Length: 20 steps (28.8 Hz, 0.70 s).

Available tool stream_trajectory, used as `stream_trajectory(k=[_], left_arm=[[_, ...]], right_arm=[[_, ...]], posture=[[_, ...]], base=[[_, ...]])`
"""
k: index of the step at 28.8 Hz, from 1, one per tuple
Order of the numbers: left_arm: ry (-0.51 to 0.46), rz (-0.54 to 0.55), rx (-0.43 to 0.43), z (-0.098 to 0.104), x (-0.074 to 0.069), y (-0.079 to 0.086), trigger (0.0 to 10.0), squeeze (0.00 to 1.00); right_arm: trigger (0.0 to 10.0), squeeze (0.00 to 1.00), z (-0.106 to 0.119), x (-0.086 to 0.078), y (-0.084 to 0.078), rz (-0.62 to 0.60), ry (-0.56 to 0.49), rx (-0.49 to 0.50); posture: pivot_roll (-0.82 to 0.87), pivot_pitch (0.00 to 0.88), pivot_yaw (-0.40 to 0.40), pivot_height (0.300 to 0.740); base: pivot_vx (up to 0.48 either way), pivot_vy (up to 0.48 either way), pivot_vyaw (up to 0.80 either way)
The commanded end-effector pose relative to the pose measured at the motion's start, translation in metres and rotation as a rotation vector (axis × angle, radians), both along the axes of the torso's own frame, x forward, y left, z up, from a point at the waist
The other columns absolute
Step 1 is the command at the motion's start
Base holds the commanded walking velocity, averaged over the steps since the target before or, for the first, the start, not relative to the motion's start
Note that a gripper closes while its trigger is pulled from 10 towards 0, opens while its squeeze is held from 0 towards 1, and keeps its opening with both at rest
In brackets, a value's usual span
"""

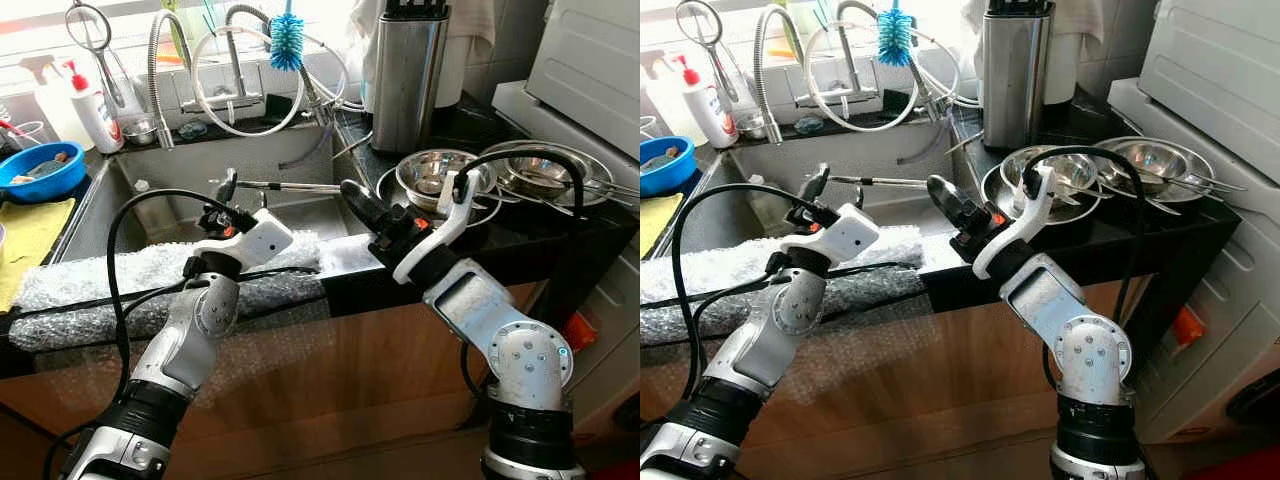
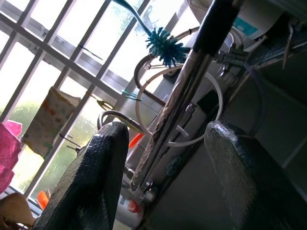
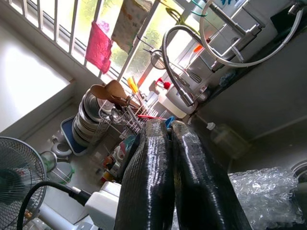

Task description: Kitchen organization

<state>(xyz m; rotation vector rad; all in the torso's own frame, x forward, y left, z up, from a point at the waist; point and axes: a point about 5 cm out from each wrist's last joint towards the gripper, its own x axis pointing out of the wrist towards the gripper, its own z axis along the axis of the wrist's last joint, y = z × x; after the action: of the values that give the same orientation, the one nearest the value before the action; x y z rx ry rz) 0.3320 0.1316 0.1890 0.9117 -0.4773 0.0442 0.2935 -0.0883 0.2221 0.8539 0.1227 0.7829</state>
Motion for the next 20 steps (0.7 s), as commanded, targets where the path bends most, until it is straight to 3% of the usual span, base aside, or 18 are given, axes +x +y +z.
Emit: stream_trajectory(k=[1, 20], left_arm=[[-0.020, 0.037, 0.016, 0.0047, 0.0016, 0.0071, 10.0, 0.00], [-0.017, 0.099, 0.038, 0.0032, 0.0034, 0.0136, 10.0, 0.00]], right_arm=[[10.0, 0.00, 0.0073, -0.0053, 0.0044, 0.031, -0.039, -0.006], [10.0, 0.00, 0.0063, -0.0109, 0.0094, 0.081, -0.037, -0.011]], posture=[[0.02, 0.000, 0.079, 0.740], [0.02, 0.000, 0.083, 0.740]], base=[[0.000, 0.000, 0.00], [0.000, 0.000, 0.00]])
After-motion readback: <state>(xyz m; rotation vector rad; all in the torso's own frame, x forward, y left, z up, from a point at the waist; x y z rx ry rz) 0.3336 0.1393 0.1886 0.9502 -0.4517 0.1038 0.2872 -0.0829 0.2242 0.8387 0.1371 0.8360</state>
